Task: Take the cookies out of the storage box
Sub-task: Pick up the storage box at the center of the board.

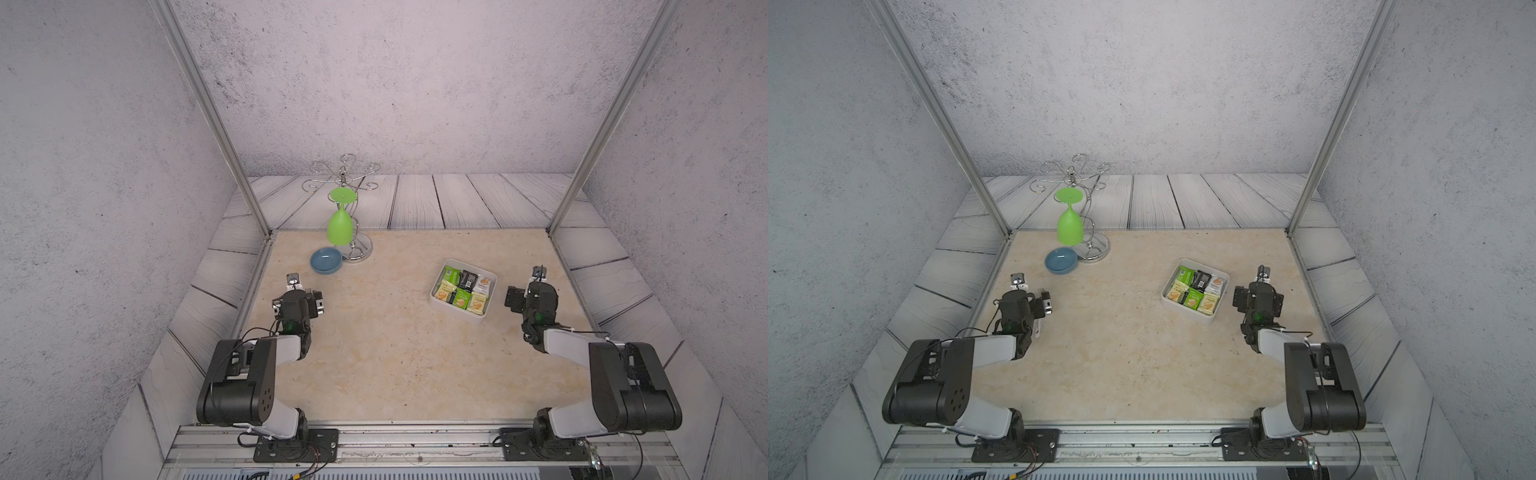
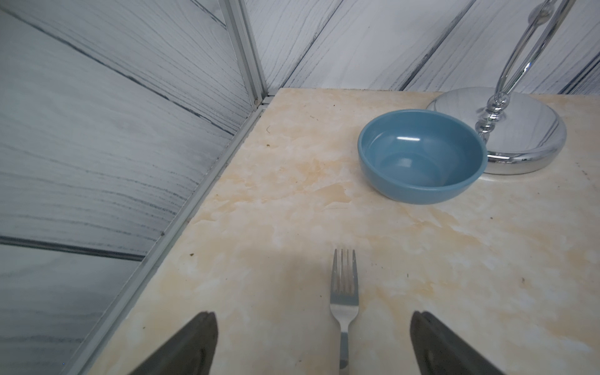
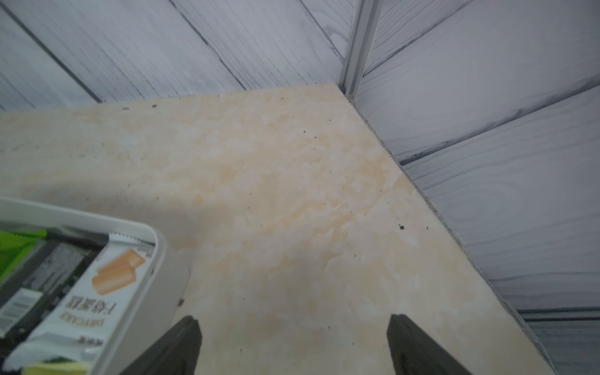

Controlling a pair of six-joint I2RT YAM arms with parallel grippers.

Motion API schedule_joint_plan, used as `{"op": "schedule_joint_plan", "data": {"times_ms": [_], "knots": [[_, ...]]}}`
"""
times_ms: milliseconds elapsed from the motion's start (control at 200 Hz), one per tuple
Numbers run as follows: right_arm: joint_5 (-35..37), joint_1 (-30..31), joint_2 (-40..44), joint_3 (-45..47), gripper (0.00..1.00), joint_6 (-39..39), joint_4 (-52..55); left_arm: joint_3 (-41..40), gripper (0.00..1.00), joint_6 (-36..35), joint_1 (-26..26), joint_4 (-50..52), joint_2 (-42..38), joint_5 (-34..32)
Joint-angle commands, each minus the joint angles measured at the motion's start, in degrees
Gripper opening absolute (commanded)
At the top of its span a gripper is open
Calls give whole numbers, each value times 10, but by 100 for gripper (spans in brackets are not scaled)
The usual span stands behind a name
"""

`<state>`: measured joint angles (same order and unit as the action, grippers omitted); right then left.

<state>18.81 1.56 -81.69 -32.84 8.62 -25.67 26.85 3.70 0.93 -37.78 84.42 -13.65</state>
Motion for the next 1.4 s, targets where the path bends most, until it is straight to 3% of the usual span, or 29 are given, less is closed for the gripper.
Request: {"op": "schedule_joint_plan", "data": {"times_ms": [0,95,240,415,480,656,921,1166,1396], "knots": [[67,1,28,-81,92,85,194,60,99,-12,7,106,-45,2],[53,2,18,-161,89,167,349,137,98,24,7,236,-54,8],[-54,2,-37,-270,72,242,506,246,98,96,17,371,-39,42],[-127,14,-119,-361,57,273,598,298,98,197,28,458,-29,102],[-125,25,-148,-392,56,268,626,305,98,222,32,502,-23,137],[-152,39,-200,-432,38,265,647,298,99,235,48,618,-29,203],[-146,66,-209,-452,38,268,660,244,98,234,61,661,-92,237],[-141,80,-224,-449,38,274,659,258,98,224,65,673,-72,262],[-145,81,-239,-453,29,270,652,261,98,219,67,674,-68,265]]}}
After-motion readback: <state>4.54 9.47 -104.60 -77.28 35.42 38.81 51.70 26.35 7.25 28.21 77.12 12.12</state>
